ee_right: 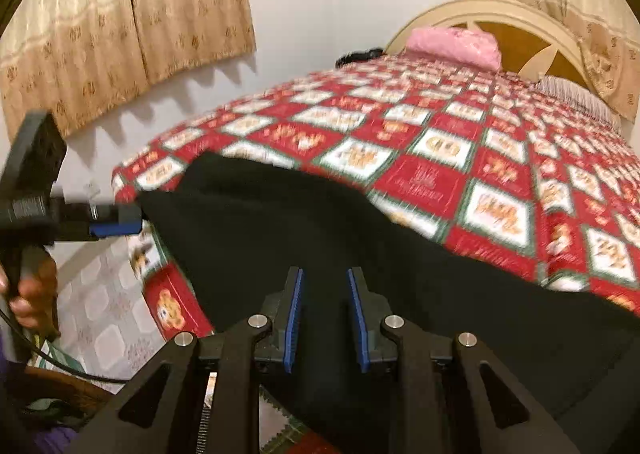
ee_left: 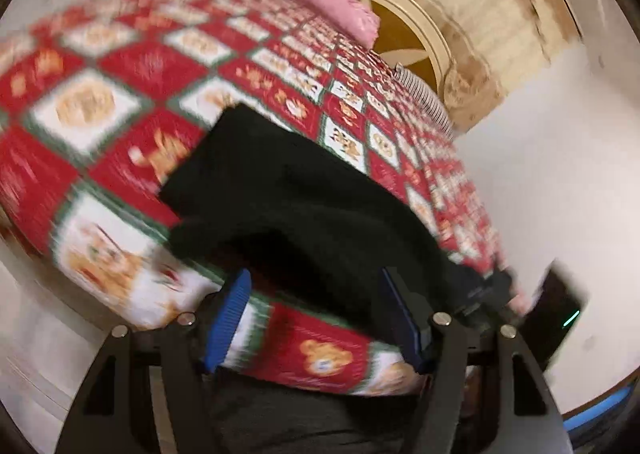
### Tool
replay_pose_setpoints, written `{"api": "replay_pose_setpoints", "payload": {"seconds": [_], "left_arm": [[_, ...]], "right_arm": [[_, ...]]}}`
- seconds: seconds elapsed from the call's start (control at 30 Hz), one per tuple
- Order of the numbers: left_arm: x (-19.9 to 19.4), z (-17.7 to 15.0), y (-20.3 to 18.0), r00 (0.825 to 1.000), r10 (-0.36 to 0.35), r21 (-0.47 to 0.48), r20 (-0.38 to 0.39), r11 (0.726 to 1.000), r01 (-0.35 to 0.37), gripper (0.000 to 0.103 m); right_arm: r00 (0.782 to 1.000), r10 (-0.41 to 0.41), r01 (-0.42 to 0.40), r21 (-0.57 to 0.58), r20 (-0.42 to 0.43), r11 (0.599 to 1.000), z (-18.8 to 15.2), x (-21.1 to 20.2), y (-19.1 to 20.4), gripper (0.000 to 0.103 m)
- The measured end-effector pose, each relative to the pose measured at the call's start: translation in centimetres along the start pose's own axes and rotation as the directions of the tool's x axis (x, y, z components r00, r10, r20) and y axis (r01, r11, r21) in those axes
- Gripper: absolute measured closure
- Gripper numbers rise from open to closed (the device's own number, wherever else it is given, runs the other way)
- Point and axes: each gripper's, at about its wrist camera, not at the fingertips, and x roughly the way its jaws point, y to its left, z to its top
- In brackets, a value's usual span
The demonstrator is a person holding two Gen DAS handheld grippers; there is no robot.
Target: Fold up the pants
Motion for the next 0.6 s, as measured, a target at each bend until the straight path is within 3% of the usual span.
{"api": "replay_pose_setpoints", "payload": {"seconds": [0.03,0.1,0.2,0.27,0.37,0.4,0.43,0.53,0.6], "left_arm": [[0.2,0.1,0.2,1.000,-0.018,-0.027,-0.008,0.999,0.017,0.022],[0.3,0.5,0.5,1.000,-0.018,-0.065,0.012,0.998,0.019,0.016],[-0.4,1.0,1.5,0.997,-0.038,-0.148,0.068,0.988,0.048,0.015],[-0.7,1.2,2.5,0.992,-0.075,-0.233,0.097,0.968,0.096,0.007],[-0.3,1.3,3.8,0.994,0.001,-0.317,0.106,0.948,0.033,0.007],[-0.2,1.2,4.1,0.993,0.031,-0.336,0.111,0.942,0.008,0.014],[-0.1,1.0,4.4,0.992,0.047,-0.350,0.118,0.937,-0.002,0.035],[0.4,0.3,4.1,0.992,-0.002,-0.322,0.124,0.946,0.042,0.070],[0.0,0.4,3.2,0.990,-0.016,-0.260,0.139,0.964,0.052,0.079]], "right_arm": [[1.000,-0.001,0.001,0.005,-0.011,1.000,-0.4,0.4,-0.1,0.079],[0.999,0.010,-0.009,0.040,-0.030,0.999,-1.4,1.2,-0.5,0.079],[1.000,0.020,-0.020,0.060,0.001,0.998,-2.0,0.8,-0.7,0.079],[1.000,0.010,-0.010,0.046,0.005,0.999,-2.1,0.7,-0.3,0.079],[1.000,-0.003,0.003,0.037,0.009,0.999,-2.1,0.7,0.0,0.079],[1.000,-0.007,0.007,0.035,0.010,0.999,-2.2,0.7,0.0,0.079],[1.000,-0.009,0.008,0.035,0.011,0.999,-2.2,0.7,0.0,0.079],[1.000,-0.009,0.009,0.044,0.011,0.999,-2.3,0.6,-0.1,0.079],[1.000,-0.007,0.007,0.049,0.006,0.999,-2.2,0.6,-0.1,0.079]]}}
